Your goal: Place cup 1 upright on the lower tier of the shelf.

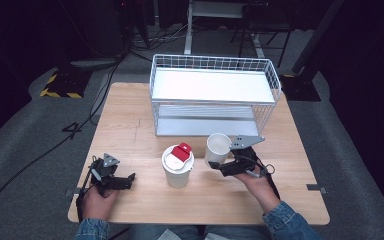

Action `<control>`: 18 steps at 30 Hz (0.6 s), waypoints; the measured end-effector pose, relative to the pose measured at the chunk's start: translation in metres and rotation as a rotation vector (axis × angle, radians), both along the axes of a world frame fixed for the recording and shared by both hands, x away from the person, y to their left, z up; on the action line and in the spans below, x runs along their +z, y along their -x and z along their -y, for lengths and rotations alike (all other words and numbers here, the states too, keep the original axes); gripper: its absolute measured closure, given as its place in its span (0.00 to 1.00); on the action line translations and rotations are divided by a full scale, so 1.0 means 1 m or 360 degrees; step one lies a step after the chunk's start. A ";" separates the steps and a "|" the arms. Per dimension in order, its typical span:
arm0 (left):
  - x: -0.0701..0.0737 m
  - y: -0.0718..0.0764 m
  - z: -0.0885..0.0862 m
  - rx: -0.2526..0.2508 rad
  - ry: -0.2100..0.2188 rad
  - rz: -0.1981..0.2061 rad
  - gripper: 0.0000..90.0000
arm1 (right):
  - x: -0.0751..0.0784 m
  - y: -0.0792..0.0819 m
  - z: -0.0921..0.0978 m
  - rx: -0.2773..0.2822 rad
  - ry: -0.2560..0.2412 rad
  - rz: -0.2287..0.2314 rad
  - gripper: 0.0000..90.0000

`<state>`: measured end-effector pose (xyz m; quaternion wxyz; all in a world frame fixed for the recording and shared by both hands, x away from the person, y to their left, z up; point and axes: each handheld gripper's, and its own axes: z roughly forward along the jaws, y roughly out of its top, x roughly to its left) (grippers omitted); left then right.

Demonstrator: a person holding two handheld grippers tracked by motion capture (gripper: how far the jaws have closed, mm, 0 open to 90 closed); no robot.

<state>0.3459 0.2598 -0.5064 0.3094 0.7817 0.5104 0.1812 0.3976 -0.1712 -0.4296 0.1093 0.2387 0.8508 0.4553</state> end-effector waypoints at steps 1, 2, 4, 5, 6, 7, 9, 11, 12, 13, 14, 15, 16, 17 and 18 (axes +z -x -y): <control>0.000 0.000 0.000 0.0000 0.0000 0.0000 0.01 | 0.001 -0.002 0.000 -0.0006 -0.0003 -0.0001 0.26; 0.000 0.000 0.000 0.0000 0.0000 0.0000 0.01 | 0.002 -0.004 0.000 -0.0006 -0.0006 -0.0003 0.26; 0.000 0.000 0.000 0.0000 0.0000 0.0000 0.01 | 0.003 -0.009 0.001 -0.0022 -0.0023 0.0006 0.26; 0.000 0.000 0.000 -0.0001 0.0000 0.0000 0.01 | 0.003 -0.009 0.001 -0.0022 -0.0023 0.0006 0.26; 0.000 0.000 0.000 -0.0001 -0.0001 0.0000 0.01 | 0.003 -0.011 0.000 -0.0023 -0.0012 -0.0004 0.26; 0.000 0.000 0.000 -0.0001 -0.0001 0.0000 0.01 | 0.004 -0.014 -0.001 -0.0025 0.0009 -0.0003 0.26; 0.000 0.000 0.000 -0.0001 -0.0001 0.0000 0.01 | 0.006 -0.019 -0.002 -0.0032 0.0027 0.0004 0.26; 0.000 0.000 0.000 0.0001 -0.0002 -0.0002 0.01 | 0.007 -0.024 -0.003 -0.0040 0.0023 0.0005 0.26; 0.000 0.000 0.000 -0.0001 -0.0001 0.0000 0.01 | 0.008 -0.025 -0.003 -0.0042 0.0025 0.0004 0.26; 0.000 0.000 0.000 -0.0001 -0.0001 0.0000 0.01 | 0.009 -0.027 -0.003 -0.0045 0.0023 0.0006 0.26; 0.000 0.000 0.000 0.0000 -0.0001 0.0000 0.01 | 0.010 -0.029 -0.003 -0.0051 0.0019 0.0007 0.26; 0.000 0.000 0.000 -0.0001 -0.0001 0.0000 0.01 | 0.010 -0.030 -0.003 -0.0059 0.0017 0.0007 0.26; 0.000 0.000 0.000 0.0000 -0.0001 -0.0002 0.01 | 0.011 -0.032 -0.003 -0.0061 0.0012 0.0013 0.26; 0.000 0.000 0.000 0.0000 -0.0001 -0.0002 0.01 | 0.011 -0.033 -0.002 -0.0068 0.0010 0.0015 0.26; 0.000 0.000 0.000 -0.0001 0.0000 0.0000 0.01 | 0.011 -0.035 -0.002 -0.0075 0.0009 0.0008 0.26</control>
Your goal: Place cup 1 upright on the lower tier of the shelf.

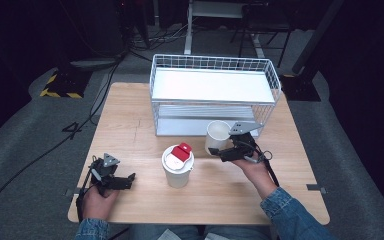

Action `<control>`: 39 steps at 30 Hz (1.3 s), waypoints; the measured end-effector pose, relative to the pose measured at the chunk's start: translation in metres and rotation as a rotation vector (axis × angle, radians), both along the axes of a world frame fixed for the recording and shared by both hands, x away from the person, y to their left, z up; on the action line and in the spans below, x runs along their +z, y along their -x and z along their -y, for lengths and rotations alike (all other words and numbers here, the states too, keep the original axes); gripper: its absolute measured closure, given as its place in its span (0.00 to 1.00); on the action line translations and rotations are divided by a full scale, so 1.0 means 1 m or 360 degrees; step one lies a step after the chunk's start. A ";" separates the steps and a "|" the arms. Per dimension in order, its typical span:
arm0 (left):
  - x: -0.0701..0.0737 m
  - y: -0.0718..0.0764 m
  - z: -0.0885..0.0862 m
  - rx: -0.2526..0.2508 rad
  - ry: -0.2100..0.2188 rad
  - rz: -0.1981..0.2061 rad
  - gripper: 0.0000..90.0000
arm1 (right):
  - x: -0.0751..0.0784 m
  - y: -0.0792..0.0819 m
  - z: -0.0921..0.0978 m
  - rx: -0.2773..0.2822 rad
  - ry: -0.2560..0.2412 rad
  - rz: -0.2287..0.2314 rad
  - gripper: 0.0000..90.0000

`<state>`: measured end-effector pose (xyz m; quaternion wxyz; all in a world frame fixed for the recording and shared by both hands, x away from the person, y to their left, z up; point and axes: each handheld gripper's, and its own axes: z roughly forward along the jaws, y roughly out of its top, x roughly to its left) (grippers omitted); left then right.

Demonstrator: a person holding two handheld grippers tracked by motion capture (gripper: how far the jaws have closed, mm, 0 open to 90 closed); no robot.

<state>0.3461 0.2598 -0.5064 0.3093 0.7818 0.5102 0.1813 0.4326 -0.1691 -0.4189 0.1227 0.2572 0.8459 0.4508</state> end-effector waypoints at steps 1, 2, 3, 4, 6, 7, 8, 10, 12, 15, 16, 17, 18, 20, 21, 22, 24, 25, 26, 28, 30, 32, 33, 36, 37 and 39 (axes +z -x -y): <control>0.000 0.000 0.000 0.0000 -0.0001 -0.0001 0.01 | 0.000 -0.002 0.000 -0.0006 -0.0003 -0.0008 0.26; 0.000 0.000 0.000 -0.0001 -0.0001 -0.0001 0.01 | -0.001 -0.005 0.001 -0.0018 -0.0005 -0.0007 0.26; 0.000 0.000 0.000 0.0000 -0.0002 0.0000 0.01 | -0.002 -0.006 0.001 -0.0020 -0.0007 -0.0005 0.26; 0.000 0.000 0.000 0.0000 -0.0002 0.0000 0.01 | -0.002 -0.006 0.001 -0.0020 -0.0007 -0.0005 0.26; 0.000 0.000 0.000 0.0000 -0.0001 0.0000 0.01 | -0.003 -0.009 0.002 -0.0036 -0.0023 0.0000 0.26; 0.000 0.000 0.000 0.0000 0.0000 0.0000 0.01 | -0.003 -0.010 0.002 -0.0044 -0.0025 0.0001 0.26; 0.000 0.000 0.000 0.0000 -0.0003 -0.0001 0.01 | -0.004 -0.012 0.002 -0.0055 -0.0029 0.0005 0.26; 0.000 0.000 0.000 0.0000 -0.0003 0.0000 0.01 | -0.006 -0.017 0.002 -0.0079 -0.0035 0.0009 0.26; 0.000 0.000 0.000 0.0000 -0.0003 0.0000 0.01 | -0.007 -0.020 0.003 -0.0096 -0.0050 0.0003 0.26; 0.000 0.000 0.000 -0.0001 -0.0001 0.0000 0.01 | -0.009 -0.024 0.004 -0.0121 -0.0066 -0.0005 0.26; 0.000 0.000 0.000 -0.0001 -0.0001 0.0000 0.01 | -0.010 -0.026 0.004 -0.0130 -0.0067 -0.0003 0.26; 0.000 0.000 0.000 0.0000 0.0000 -0.0002 0.01 | -0.011 -0.028 0.004 -0.0142 -0.0066 0.0000 0.26; 0.000 0.000 0.000 0.0001 -0.0002 0.0000 0.01 | -0.011 -0.030 0.004 -0.0153 -0.0063 0.0000 0.26; 0.000 0.000 0.000 -0.0001 -0.0001 0.0000 0.01 | -0.013 -0.033 0.005 -0.0166 -0.0060 0.0004 0.26; 0.000 0.000 0.000 -0.0001 -0.0001 0.0000 0.01 | -0.013 -0.035 0.005 -0.0177 -0.0056 0.0004 0.26; 0.000 0.000 0.000 -0.0001 -0.0001 0.0000 0.01 | -0.014 -0.037 0.005 -0.0187 -0.0051 0.0007 0.26; 0.000 0.000 0.000 -0.0001 -0.0001 0.0000 0.01 | -0.015 -0.040 0.005 -0.0208 -0.0060 0.0015 0.26; 0.000 0.000 0.000 -0.0001 -0.0001 0.0000 0.01 | -0.015 -0.042 0.005 -0.0216 -0.0064 0.0020 0.26; 0.000 0.000 0.000 0.0000 -0.0002 -0.0001 0.01 | -0.015 -0.043 0.005 -0.0228 -0.0063 0.0026 0.26; 0.000 0.000 0.000 0.0001 -0.0002 -0.0001 0.01 | -0.016 -0.045 0.004 -0.0268 -0.0068 0.0048 0.26; 0.000 0.000 0.000 -0.0001 -0.0001 0.0000 0.01 | -0.017 -0.048 0.004 -0.0291 -0.0069 0.0053 0.26; 0.000 0.000 0.000 -0.0001 -0.0003 0.0000 0.01 | -0.019 -0.052 0.003 -0.0325 -0.0038 0.0071 0.26; 0.000 0.000 0.000 -0.0001 -0.0001 0.0000 0.01 | -0.019 -0.052 0.003 -0.0325 -0.0038 0.0071 0.26; 0.000 0.000 0.000 -0.0001 -0.0001 0.0000 0.01 | -0.022 -0.055 0.001 -0.0348 -0.0020 0.0075 0.26; 0.000 0.000 0.000 0.0000 -0.0001 0.0000 0.01 | -0.023 -0.057 0.001 -0.0356 -0.0010 0.0077 0.26; 0.000 0.000 0.000 -0.0001 -0.0003 0.0000 0.01 | -0.025 -0.060 0.001 -0.0367 0.0000 0.0075 0.26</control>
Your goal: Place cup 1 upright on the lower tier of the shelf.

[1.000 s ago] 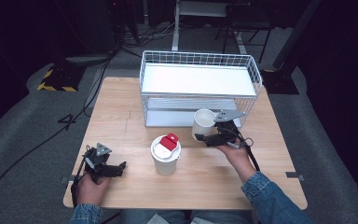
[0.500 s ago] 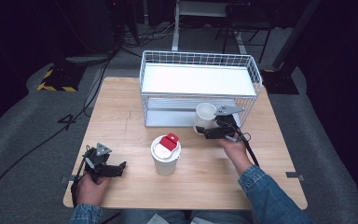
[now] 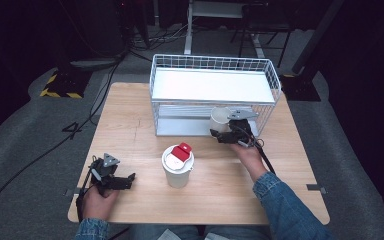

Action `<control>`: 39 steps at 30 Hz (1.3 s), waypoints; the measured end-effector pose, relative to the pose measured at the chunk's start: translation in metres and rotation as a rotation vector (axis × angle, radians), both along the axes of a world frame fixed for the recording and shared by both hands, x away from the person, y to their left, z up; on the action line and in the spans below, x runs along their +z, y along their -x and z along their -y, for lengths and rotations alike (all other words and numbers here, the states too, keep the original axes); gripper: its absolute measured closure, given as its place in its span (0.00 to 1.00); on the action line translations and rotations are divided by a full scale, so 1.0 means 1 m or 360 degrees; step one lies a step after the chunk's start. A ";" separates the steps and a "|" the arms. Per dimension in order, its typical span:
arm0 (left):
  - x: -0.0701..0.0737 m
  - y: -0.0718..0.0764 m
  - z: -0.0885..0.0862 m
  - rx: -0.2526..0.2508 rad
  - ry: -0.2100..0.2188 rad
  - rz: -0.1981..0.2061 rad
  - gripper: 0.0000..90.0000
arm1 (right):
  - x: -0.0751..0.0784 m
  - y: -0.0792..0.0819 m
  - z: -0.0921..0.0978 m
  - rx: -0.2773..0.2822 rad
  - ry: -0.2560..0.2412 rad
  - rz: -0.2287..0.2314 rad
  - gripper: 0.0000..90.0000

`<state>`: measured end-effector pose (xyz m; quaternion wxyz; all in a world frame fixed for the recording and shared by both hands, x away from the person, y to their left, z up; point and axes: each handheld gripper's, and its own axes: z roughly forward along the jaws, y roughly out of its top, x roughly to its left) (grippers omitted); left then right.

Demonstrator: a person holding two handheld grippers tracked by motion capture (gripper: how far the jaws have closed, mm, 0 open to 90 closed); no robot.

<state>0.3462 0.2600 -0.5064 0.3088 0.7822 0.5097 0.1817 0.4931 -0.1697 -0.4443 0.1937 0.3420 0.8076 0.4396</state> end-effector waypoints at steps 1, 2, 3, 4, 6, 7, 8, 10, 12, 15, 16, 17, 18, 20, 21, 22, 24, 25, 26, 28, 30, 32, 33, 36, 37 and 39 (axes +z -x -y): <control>0.000 0.000 0.000 0.0001 0.0000 0.0000 0.01 | -0.001 -0.001 0.000 -0.0014 0.0001 -0.0009 0.26; 0.000 0.000 0.000 0.0000 0.0000 0.0000 0.01 | -0.002 -0.003 0.000 -0.0023 0.0004 -0.0010 0.26; 0.000 0.000 0.000 0.0000 0.0000 0.0000 0.01 | -0.002 -0.005 0.000 -0.0031 0.0004 -0.0007 0.26; 0.000 0.000 0.000 0.0000 0.0000 0.0000 0.01 | -0.003 -0.008 0.000 -0.0051 -0.0005 -0.0006 0.26; 0.000 0.000 0.000 0.0001 -0.0001 0.0000 0.01 | -0.004 -0.008 0.000 -0.0057 -0.0004 -0.0008 0.26; 0.000 0.000 0.000 0.0001 0.0001 0.0000 0.01 | -0.005 -0.011 -0.001 -0.0063 0.0005 -0.0010 0.26; 0.000 0.000 0.000 0.0001 0.0001 0.0000 0.01 | -0.005 -0.011 -0.001 -0.0063 0.0005 -0.0010 0.26; 0.000 0.000 0.000 0.0000 0.0000 0.0000 0.01 | -0.007 -0.013 -0.002 -0.0075 0.0012 -0.0009 0.26; 0.000 0.000 0.000 0.0001 -0.0002 -0.0001 0.01 | -0.009 -0.015 -0.003 -0.0087 0.0015 -0.0008 0.26; 0.000 0.000 0.000 0.0000 0.0000 0.0000 0.01 | -0.013 -0.017 -0.004 -0.0107 0.0019 -0.0009 0.26; 0.000 0.000 0.000 0.0000 0.0000 -0.0001 0.01 | -0.015 -0.018 -0.005 -0.0114 0.0021 -0.0008 0.26; 0.000 0.000 0.000 0.0002 -0.0001 0.0000 0.01 | -0.016 -0.020 -0.006 -0.0121 0.0023 -0.0008 0.26; 0.000 0.000 0.000 0.0000 0.0000 0.0000 0.01 | -0.018 -0.022 -0.006 -0.0137 0.0023 -0.0009 0.26; 0.000 0.000 0.000 0.0001 -0.0002 0.0000 0.01 | -0.019 -0.023 -0.006 -0.0144 0.0023 -0.0010 0.26; 0.000 0.000 0.000 0.0001 -0.0002 0.0000 0.01 | -0.021 -0.025 -0.007 -0.0160 0.0025 -0.0007 0.26; 0.000 0.000 0.000 0.0002 -0.0001 0.0000 0.01 | -0.021 -0.025 -0.007 -0.0160 0.0025 -0.0007 0.26; 0.000 0.000 0.000 0.0002 -0.0001 0.0000 0.01 | -0.023 -0.027 -0.007 -0.0169 0.0025 -0.0002 0.26; 0.000 0.000 0.000 0.0001 -0.0002 -0.0001 0.01 | -0.024 -0.029 -0.008 -0.0171 0.0032 0.0000 0.26; 0.000 0.000 0.000 0.0001 -0.0002 0.0000 0.01 | -0.025 -0.029 -0.008 -0.0183 0.0032 -0.0001 0.26; 0.000 0.000 0.000 0.0001 -0.0002 0.0000 0.01 | -0.027 -0.032 -0.009 -0.0189 0.0036 0.0000 0.26; 0.000 0.000 0.000 0.0001 -0.0002 0.0000 0.01 | -0.030 -0.035 -0.010 -0.0208 0.0037 -0.0005 0.26; 0.000 0.000 0.000 0.0001 -0.0002 0.0000 0.01 | -0.031 -0.037 -0.010 -0.0221 0.0013 -0.0010 0.26; 0.000 0.000 0.000 0.0001 -0.0002 0.0000 0.01 | -0.031 -0.037 -0.010 -0.0221 0.0013 -0.0010 0.26; 0.000 0.000 0.000 0.0001 -0.0001 0.0000 0.01 | -0.032 -0.039 -0.010 -0.0234 0.0018 -0.0013 0.26; 0.000 0.000 0.000 0.0003 -0.0002 0.0001 0.01 | -0.033 -0.039 -0.010 -0.0236 0.0016 -0.0015 0.26; 0.000 0.000 0.000 0.0003 -0.0002 0.0002 0.01 | -0.034 -0.041 -0.011 -0.0240 0.0015 -0.0021 0.26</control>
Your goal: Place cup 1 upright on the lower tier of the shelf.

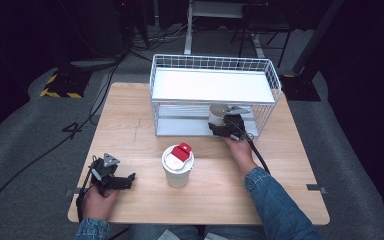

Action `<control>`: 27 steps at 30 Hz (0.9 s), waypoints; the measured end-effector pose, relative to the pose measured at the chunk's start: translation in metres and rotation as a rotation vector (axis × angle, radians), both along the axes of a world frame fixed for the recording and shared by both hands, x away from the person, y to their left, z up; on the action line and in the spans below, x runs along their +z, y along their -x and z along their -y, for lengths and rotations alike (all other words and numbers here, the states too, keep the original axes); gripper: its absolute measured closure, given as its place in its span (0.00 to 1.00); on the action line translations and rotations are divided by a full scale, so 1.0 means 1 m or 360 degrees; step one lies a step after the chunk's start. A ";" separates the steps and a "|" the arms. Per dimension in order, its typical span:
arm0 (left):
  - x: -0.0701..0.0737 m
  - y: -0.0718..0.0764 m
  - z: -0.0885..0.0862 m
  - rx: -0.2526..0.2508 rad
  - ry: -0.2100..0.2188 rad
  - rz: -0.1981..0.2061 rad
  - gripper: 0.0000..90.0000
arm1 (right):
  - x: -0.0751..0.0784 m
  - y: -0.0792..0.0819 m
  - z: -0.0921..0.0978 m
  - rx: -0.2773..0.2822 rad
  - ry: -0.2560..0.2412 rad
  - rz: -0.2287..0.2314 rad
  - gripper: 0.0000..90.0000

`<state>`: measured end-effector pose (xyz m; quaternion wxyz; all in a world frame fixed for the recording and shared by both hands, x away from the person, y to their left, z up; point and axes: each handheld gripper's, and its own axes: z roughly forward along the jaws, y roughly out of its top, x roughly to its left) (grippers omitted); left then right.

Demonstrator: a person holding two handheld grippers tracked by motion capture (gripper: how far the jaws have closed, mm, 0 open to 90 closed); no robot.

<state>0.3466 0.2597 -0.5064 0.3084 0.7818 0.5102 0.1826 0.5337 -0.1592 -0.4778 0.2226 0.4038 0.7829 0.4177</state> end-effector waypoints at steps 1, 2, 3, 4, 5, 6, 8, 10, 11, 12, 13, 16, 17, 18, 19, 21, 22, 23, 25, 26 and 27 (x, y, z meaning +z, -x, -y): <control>0.000 0.000 0.000 0.0001 0.0001 0.0000 0.01 | 0.000 -0.002 0.000 0.0005 0.0005 0.0015 0.26; 0.000 0.000 0.000 0.0000 0.0001 0.0000 0.01 | -0.001 -0.002 0.000 0.0001 0.0001 0.0016 0.26; 0.000 0.000 0.000 0.0000 0.0000 0.0000 0.01 | -0.001 -0.003 0.000 0.0007 0.0001 0.0019 0.26; 0.000 0.000 0.000 0.0000 0.0000 0.0000 0.01 | -0.001 -0.003 0.000 0.0003 0.0003 0.0020 0.26; 0.000 0.000 0.000 0.0001 0.0000 0.0000 0.01 | -0.001 -0.004 0.000 0.0002 -0.0005 0.0021 0.26; 0.000 0.000 0.000 0.0000 0.0000 0.0000 0.01 | -0.001 -0.004 0.000 0.0000 -0.0004 0.0021 0.26; 0.000 0.000 0.000 0.0000 0.0000 0.0000 0.01 | -0.001 -0.005 0.000 -0.0009 -0.0008 0.0013 0.26; 0.000 0.000 0.000 0.0000 0.0000 0.0000 0.01 | -0.001 -0.005 0.000 -0.0007 -0.0006 0.0024 0.25; 0.000 0.000 0.000 0.0000 0.0000 0.0000 0.01 | -0.001 -0.005 0.000 -0.0004 -0.0004 0.0028 0.23; 0.000 0.000 0.000 0.0000 0.0001 0.0000 0.01 | 0.000 -0.005 0.000 -0.0004 -0.0003 0.0029 0.22; 0.000 0.000 0.000 0.0000 0.0000 0.0000 0.01 | 0.000 -0.005 0.000 -0.0005 0.0003 0.0030 0.21; 0.000 0.000 0.000 0.0000 0.0001 0.0000 0.01 | 0.000 -0.005 0.000 -0.0003 -0.0009 0.0021 0.17; 0.000 0.000 0.000 0.0000 0.0001 -0.0001 0.01 | 0.001 -0.005 0.000 -0.0003 -0.0016 0.0022 0.17; 0.000 0.000 0.000 0.0000 -0.0001 0.0000 0.01 | 0.001 -0.005 0.001 -0.0005 -0.0022 0.0022 0.17; 0.000 0.000 0.000 0.0000 0.0001 -0.0001 0.01 | 0.001 -0.005 0.001 -0.0005 -0.0022 0.0022 0.17; 0.000 0.000 0.000 -0.0001 0.0000 -0.0001 0.01 | 0.001 -0.005 0.002 -0.0022 -0.0020 0.0018 0.17; 0.000 0.000 0.000 0.0000 0.0000 0.0000 0.01 | 0.001 -0.005 0.002 -0.0021 -0.0025 0.0013 0.17; 0.000 0.000 0.000 0.0000 0.0000 0.0000 0.01 | 0.002 -0.005 0.003 -0.0021 -0.0037 -0.0002 0.17; 0.000 0.000 0.000 0.0000 0.0000 0.0000 0.01 | 0.003 -0.004 0.005 -0.0018 -0.0079 -0.0011 0.17; 0.000 0.000 0.000 0.0000 0.0000 0.0000 0.01 | 0.003 -0.003 0.006 -0.0010 -0.0091 -0.0006 0.17; 0.000 0.000 0.000 0.0000 0.0000 0.0000 0.01 | 0.004 -0.001 0.007 -0.0004 -0.0095 -0.0002 0.16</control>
